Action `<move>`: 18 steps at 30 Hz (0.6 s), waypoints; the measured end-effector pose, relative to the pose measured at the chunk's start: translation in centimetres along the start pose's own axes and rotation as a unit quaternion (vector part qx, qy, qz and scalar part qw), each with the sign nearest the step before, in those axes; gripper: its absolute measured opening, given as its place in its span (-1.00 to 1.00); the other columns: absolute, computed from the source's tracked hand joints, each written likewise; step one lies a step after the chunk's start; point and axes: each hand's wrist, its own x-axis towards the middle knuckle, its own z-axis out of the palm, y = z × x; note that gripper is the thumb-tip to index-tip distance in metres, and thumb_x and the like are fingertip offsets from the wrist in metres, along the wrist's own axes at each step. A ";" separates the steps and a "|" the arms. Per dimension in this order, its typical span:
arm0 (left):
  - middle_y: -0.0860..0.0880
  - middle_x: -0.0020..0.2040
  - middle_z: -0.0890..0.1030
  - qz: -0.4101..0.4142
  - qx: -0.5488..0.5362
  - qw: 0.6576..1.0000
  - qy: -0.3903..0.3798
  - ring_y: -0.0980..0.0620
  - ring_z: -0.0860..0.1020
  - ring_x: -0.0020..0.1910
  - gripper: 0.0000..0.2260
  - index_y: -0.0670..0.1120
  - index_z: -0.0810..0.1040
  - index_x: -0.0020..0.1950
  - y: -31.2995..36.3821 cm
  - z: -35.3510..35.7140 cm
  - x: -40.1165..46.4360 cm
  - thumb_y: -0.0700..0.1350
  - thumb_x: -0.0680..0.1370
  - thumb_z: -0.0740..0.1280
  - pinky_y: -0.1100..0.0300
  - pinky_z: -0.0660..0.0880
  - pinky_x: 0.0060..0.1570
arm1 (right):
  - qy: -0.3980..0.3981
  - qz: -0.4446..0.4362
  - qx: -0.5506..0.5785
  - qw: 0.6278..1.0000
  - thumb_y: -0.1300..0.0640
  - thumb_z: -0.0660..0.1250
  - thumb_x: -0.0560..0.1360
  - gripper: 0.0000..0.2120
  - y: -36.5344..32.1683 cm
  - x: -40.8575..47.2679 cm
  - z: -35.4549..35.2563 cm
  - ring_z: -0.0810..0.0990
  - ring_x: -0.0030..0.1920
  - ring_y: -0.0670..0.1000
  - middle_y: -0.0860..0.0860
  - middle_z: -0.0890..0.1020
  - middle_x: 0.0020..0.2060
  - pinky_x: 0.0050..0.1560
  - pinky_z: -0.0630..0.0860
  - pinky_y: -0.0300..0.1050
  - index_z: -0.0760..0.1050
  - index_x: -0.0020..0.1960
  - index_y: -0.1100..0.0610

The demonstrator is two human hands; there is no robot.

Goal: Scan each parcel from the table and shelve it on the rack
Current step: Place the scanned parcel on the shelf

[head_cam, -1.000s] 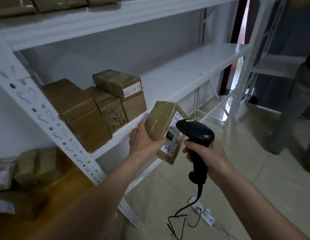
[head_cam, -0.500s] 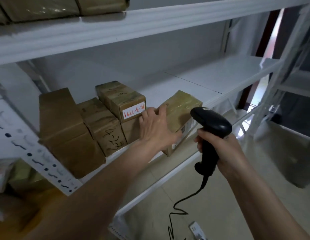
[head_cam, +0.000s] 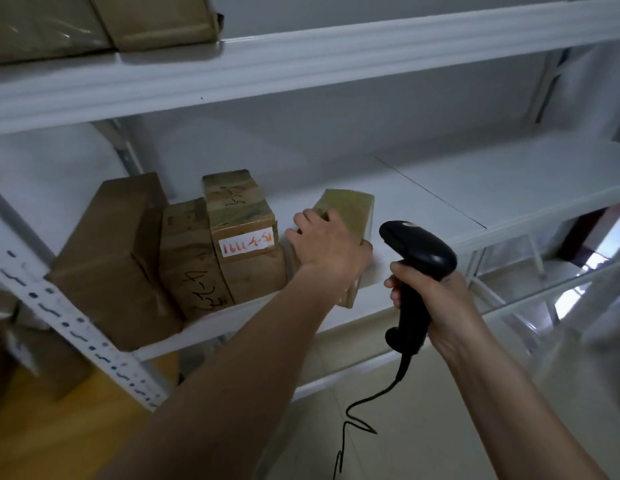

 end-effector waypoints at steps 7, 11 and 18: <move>-0.10 0.61 -0.12 0.202 0.010 0.975 -0.087 -0.11 -0.16 0.57 0.05 -0.09 -0.09 0.59 -1.9 -0.5 1.3 0.37 0.36 0.39 -0.16 -0.11 0.51 | -0.025 0.022 0.022 0.999 0.31 0.40 0.45 -0.98 0.4 1.4 -0.6 0.50 -0.43 0.02 0.14 0.60 -0.40 -0.36 0.48 -0.16 0.58 -0.13 0.27; 0.00 0.61 -0.10 0.292 0.095 0.943 -0.125 -0.09 -0.10 0.58 0.21 0.10 -0.18 0.59 -3.2 -0.2 2.1 0.24 0.21 0.58 -0.17 -0.06 0.51 | -0.028 0.024 0.021 0.999 0.31 0.41 0.45 -0.98 0.3 1.8 -0.8 0.51 -0.41 0.02 0.14 0.61 -0.39 -0.32 0.49 -0.13 0.58 -0.13 0.26; -0.25 0.38 0.36 0.097 0.204 0.974 -0.003 -0.27 0.35 0.33 -0.28 -0.10 0.12 0.48 -1.2 1.3 2.6 0.11 0.48 0.41 -0.22 0.20 0.39 | -0.060 0.033 0.015 0.998 0.31 0.40 0.46 -0.98 0.5 2.0 0.1 0.51 -0.41 0.02 0.14 0.61 -0.38 -0.34 0.49 -0.15 0.58 -0.12 0.27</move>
